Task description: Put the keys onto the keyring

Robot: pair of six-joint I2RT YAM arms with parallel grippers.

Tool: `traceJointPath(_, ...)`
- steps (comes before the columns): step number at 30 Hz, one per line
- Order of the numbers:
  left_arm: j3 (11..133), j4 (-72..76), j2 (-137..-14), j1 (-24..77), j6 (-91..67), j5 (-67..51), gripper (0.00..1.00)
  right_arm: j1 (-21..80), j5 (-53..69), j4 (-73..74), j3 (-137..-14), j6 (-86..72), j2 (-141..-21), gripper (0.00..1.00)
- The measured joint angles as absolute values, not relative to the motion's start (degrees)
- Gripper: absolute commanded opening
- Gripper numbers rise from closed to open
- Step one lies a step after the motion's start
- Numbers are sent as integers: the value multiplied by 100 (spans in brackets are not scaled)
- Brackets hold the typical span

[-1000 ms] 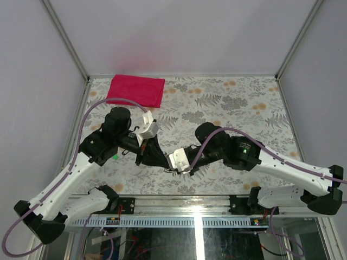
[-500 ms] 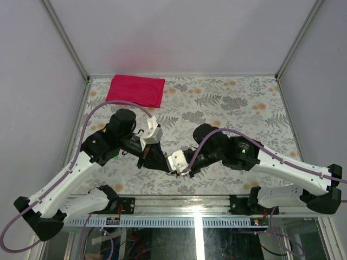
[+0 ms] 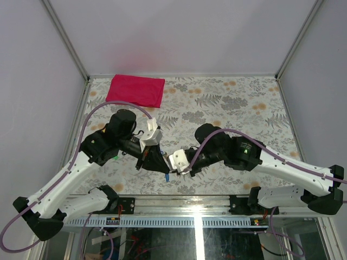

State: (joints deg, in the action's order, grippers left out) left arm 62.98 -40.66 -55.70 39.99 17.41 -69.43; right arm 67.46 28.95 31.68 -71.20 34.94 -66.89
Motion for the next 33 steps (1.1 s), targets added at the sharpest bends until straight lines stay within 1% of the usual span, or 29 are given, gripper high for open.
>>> traceJointPath(9, 6309, -4202, -5566, 4003, 1881, -6847, 0, 6746, 2829, 3260, -7120, 3356, -6681, 0)
traceJointPath(15, 6309, -4139, -5398, 4007, 1846, -6506, 0, 6746, 2644, 3201, -7100, 2871, -6617, 0)
traceJointPath(22, 6086, -3540, -4886, 4010, 1487, -5918, 0, 6751, 2200, 2272, -6525, 2051, -6119, 0)
traceJointPath(27, 5896, -3146, -4700, 4010, 1208, -5561, 4, 6751, 1831, 1629, -6082, 1494, -5850, 0)
traceJointPath(33, 5789, -2945, -4580, 4010, 974, -5225, 8, 6751, 1439, 1330, -5944, 1039, -5824, 0)
